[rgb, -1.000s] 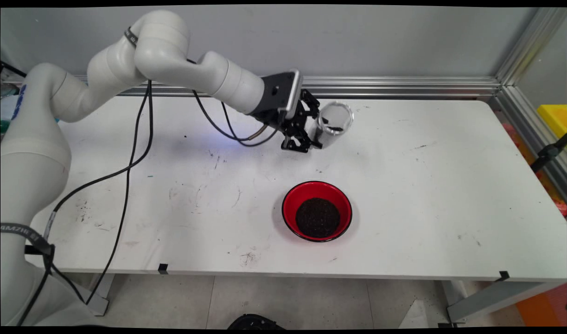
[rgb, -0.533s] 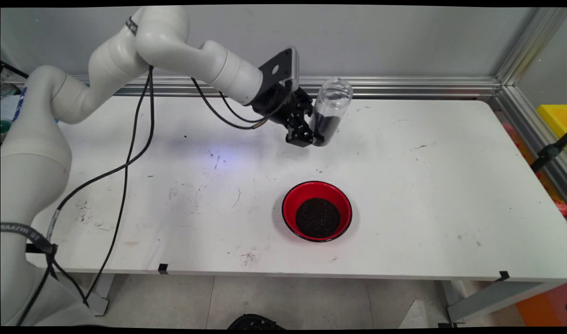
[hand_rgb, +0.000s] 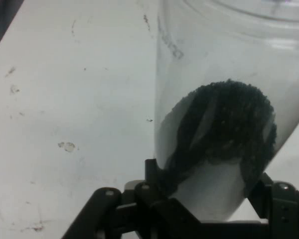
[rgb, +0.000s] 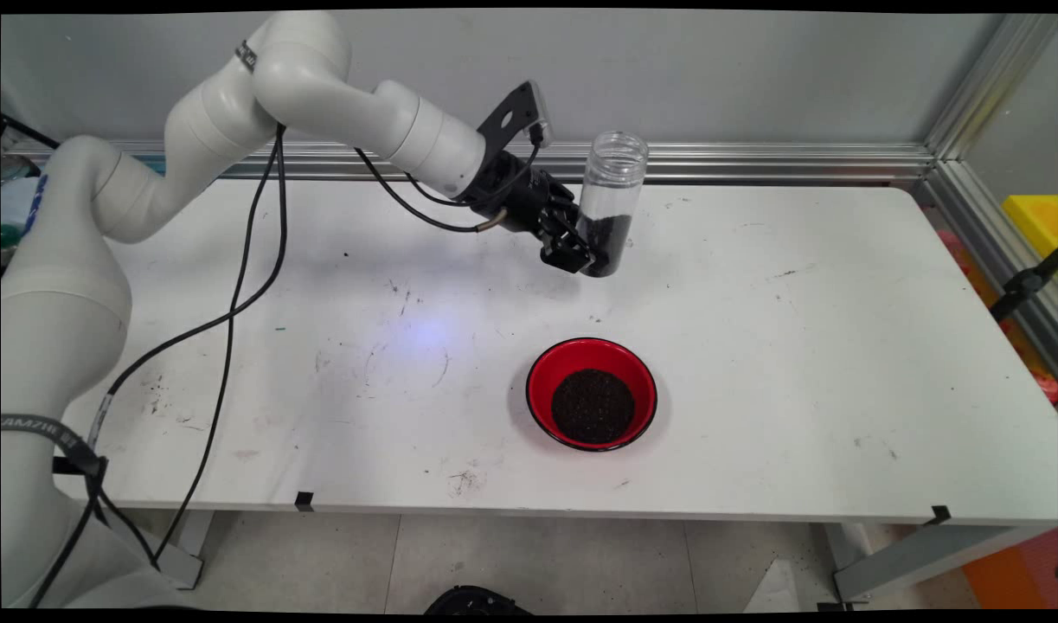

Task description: Pour the black seasoning powder in the red bowl, then place the picked object on the table

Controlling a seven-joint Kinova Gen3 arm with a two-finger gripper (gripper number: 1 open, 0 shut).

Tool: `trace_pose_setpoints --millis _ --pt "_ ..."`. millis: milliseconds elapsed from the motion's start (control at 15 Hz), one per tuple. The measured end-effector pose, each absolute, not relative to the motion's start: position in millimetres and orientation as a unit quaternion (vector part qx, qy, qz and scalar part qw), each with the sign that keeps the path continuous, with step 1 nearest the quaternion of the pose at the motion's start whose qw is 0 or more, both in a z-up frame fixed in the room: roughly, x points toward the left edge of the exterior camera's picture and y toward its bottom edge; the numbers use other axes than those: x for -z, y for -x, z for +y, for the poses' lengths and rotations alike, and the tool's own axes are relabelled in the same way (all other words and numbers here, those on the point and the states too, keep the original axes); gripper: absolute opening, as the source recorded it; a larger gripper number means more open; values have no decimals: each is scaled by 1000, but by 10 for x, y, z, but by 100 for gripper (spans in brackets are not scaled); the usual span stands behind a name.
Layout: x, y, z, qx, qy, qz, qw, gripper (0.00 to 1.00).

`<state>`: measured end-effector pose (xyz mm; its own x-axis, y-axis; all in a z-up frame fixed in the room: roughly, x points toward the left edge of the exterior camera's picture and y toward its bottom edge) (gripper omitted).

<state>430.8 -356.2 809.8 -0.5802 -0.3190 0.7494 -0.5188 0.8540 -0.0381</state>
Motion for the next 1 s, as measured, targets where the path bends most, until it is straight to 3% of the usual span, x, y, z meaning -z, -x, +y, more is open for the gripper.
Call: trace_pose_setpoints --millis 1000 --pt "-7460 -4428 -3609 -121 -218 -881 403 0"
